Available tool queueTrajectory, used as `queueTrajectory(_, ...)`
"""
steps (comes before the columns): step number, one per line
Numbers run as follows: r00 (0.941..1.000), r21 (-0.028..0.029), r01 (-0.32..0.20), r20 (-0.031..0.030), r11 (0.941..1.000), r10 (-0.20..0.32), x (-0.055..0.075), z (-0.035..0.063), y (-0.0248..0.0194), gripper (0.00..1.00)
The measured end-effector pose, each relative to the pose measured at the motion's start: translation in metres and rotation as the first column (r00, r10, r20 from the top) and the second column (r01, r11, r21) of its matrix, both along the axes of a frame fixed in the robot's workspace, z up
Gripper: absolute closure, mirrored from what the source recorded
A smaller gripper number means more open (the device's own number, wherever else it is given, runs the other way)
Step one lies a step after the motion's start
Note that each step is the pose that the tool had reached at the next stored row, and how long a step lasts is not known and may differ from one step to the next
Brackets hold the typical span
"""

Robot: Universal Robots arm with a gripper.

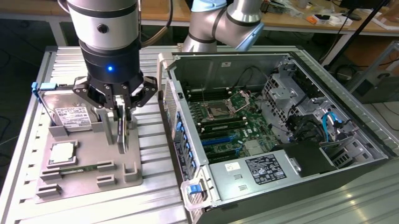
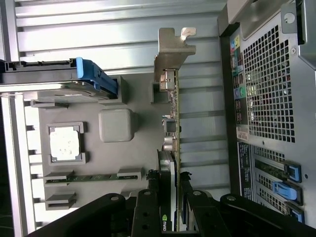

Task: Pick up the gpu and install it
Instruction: 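Pick up the gpu and move the gpu toward the slot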

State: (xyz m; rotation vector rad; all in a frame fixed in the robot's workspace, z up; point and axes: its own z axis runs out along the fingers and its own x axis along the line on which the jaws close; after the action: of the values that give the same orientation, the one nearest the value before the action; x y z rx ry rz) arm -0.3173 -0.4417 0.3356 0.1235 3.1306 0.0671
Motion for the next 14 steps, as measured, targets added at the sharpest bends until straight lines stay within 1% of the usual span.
queueTrajectory(14,1.0000,-0.0001,0.001,-0.0002,1.0000,-0.001,0.0000,0.0067,0.0000,0.73)
